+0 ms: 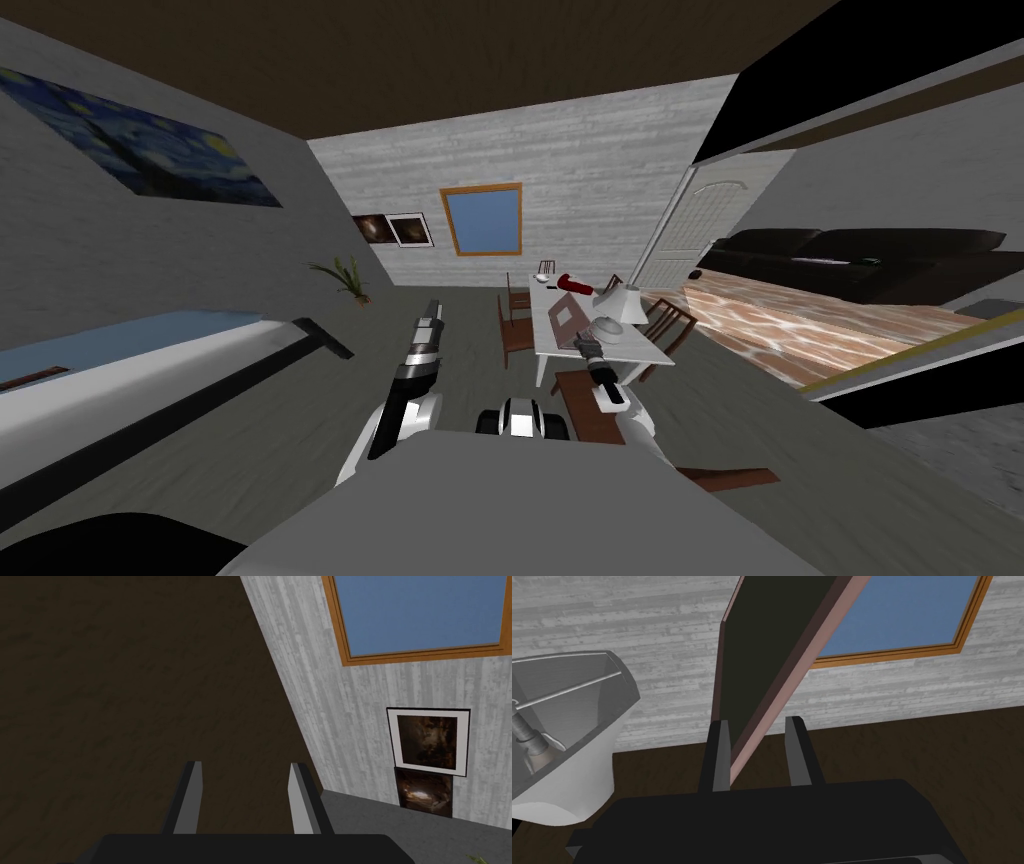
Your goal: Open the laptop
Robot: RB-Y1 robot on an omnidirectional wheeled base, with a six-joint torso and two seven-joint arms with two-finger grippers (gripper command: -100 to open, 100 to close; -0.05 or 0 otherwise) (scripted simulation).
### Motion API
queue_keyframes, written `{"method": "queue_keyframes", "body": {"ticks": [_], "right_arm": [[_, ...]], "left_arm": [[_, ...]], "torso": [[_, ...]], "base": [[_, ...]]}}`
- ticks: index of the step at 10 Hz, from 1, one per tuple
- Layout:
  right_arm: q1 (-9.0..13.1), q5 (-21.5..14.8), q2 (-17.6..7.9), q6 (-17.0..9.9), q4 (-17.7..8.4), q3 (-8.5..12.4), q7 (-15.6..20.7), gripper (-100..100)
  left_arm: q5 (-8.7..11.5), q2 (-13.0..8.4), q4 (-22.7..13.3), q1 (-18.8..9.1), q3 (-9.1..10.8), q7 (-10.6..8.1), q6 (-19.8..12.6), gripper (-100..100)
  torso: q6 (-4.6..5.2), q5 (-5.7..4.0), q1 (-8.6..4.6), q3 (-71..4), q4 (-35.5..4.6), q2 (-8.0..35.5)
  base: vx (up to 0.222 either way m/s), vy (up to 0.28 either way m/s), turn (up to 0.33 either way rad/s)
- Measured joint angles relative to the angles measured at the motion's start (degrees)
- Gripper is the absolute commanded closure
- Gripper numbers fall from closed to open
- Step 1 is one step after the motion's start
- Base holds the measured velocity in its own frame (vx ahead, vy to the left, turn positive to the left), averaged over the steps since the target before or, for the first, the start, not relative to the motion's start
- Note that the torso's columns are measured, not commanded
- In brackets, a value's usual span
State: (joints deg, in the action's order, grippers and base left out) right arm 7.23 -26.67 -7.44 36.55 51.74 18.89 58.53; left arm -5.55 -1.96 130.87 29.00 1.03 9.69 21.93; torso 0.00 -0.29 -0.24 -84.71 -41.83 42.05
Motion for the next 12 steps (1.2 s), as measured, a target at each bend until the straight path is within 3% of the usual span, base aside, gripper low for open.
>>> {"method": "queue_keyframes", "body": {"ticks": [1, 3, 5, 8, 10, 12], "right_arm": [[-1.53, 1.43, 0.18, -0.19, 1.50, -1.93, -0.51, 100], [-3.22, 4.08, 0.54, 0.93, 1.67, -5.31, -0.40, 100], [-4.73, 5.50, 0.07, 0.74, 2.81, -8.37, -0.75, 100], [-6.41, 8.46, 0.10, 2.36, 1.76, -12.47, -0.63, 100], [-8.25, 9.78, 0.31, 2.00, 2.90, -15.22, -0.99, 100], [-9.26, 10.93, 0.34, 2.35, 3.37, -18.10, -1.20, 100]], "left_arm": [[0.00, 0.00, 0.00, 0.01, 0.00, 0.00, 0.00, 0], [0.00, 0.00, 0.00, 0.01, 0.00, 0.00, 0.00, 0], [0.00, 0.00, 0.00, -0.01, -0.01, 0.00, 0.00, 0], [0.00, 0.00, 0.00, -0.01, -0.01, 0.00, 0.00, 0], [0.00, 0.01, 0.00, 0.00, 0.00, 0.00, 0.00, 0], [0.00, 0.00, 0.00, -0.02, -0.01, 0.00, 0.00, 0]], "torso": [[0.30, 0.10, 0.02, 0.02, -0.02, 0.05], [0.26, 0.06, 0.08, 0.02, 0.08, 0.06], [-0.30, 0.05, 0.38, 0.17, -0.10, 0.28], [-0.41, 0.06, 0.45, 0.09, -0.13, 0.15], [-0.05, 0.30, 0.41, 0.04, -0.38, 0.04], [-0.05, 0.27, 0.17, 0.19, -0.48, 0.35]], "base": [[0.094, -0.034, -0.193], [0.106, -0.008, -0.243], [0.045, 0.016, -0.148], [0.019, 0.007, -0.064], [0.074, 0.025, -0.241], [-0.002, -0.001, 0.006]]}}
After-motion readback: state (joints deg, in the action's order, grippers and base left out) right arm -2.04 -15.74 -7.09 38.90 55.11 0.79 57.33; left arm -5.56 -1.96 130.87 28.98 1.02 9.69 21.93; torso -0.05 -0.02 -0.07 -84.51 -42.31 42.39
